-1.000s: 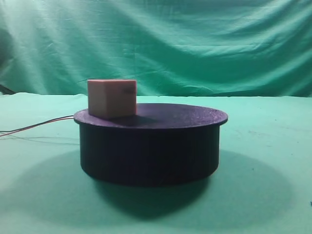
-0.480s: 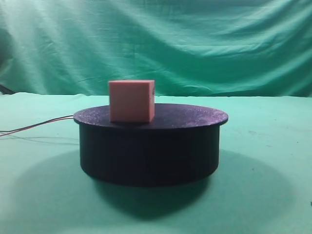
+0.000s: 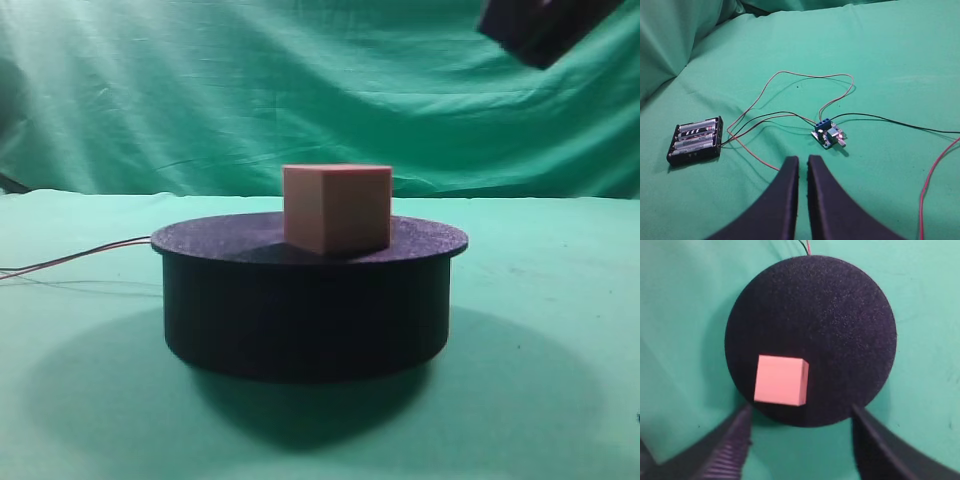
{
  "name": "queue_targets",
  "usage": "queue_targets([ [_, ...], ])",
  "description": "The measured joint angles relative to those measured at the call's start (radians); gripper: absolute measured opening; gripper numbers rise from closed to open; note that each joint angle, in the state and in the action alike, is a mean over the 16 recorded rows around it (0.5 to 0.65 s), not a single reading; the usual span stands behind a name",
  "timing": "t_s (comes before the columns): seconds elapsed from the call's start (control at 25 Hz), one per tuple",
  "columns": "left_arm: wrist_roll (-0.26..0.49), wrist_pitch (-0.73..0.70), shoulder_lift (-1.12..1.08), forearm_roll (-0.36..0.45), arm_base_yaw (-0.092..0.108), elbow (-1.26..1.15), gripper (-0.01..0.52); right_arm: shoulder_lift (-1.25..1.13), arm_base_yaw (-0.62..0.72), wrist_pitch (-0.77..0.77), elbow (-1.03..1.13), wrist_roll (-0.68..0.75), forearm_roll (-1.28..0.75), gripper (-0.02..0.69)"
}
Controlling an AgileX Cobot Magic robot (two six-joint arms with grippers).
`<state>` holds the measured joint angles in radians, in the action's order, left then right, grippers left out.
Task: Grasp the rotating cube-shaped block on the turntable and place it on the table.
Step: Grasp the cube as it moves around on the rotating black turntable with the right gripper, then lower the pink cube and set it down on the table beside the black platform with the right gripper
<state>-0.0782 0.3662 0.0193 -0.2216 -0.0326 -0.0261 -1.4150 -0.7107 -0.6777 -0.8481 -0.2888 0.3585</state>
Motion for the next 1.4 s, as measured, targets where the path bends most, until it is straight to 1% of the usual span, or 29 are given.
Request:
queue_targets([
  [0.12, 0.000, 0.000, 0.000, 0.000, 0.000, 0.000, 0.000, -0.046, -0.003, -0.007, -0.031, 0.032, -0.021, 0.616],
  [0.2, 0.000, 0.000, 0.000, 0.000, 0.000, 0.000, 0.000, -0.070, -0.003, -0.008, -0.044, 0.056, -0.035, 0.633],
  [0.28, 0.000, 0.000, 0.000, 0.000, 0.000, 0.000, 0.000, -0.089, -0.003, -0.008, -0.054, 0.078, -0.048, 0.629],
  [0.4, 0.000, 0.000, 0.000, 0.000, 0.000, 0.000, 0.000, -0.112, -0.003, -0.003, -0.062, 0.097, -0.061, 0.588],
  [0.72, 0.000, 0.000, 0.000, 0.000, 0.000, 0.000, 0.000, -0.150, -0.003, 0.023, -0.075, 0.123, -0.101, 0.385],
  [0.88, 0.000, 0.000, 0.000, 0.000, 0.000, 0.000, 0.000, -0.136, 0.001, 0.010, -0.099, 0.171, -0.157, 0.293],
  [0.96, 0.000, 0.000, 0.000, 0.000, 0.000, 0.000, 0.000, -0.116, 0.009, -0.008, -0.109, 0.203, -0.192, 0.258],
  [1.08, 0.000, 0.000, 0.000, 0.000, 0.000, 0.000, 0.000, -0.075, 0.027, -0.038, -0.109, 0.253, -0.245, 0.234],
  [1.24, 0.000, 0.000, 0.000, 0.000, 0.000, 0.000, 0.000, -0.022, 0.055, -0.058, -0.070, 0.317, -0.298, 0.235],
  [1.4, 0.000, 0.000, 0.000, 0.000, 0.000, 0.000, 0.000, 0.012, 0.082, -0.039, 0.004, 0.361, -0.316, 0.235],
])
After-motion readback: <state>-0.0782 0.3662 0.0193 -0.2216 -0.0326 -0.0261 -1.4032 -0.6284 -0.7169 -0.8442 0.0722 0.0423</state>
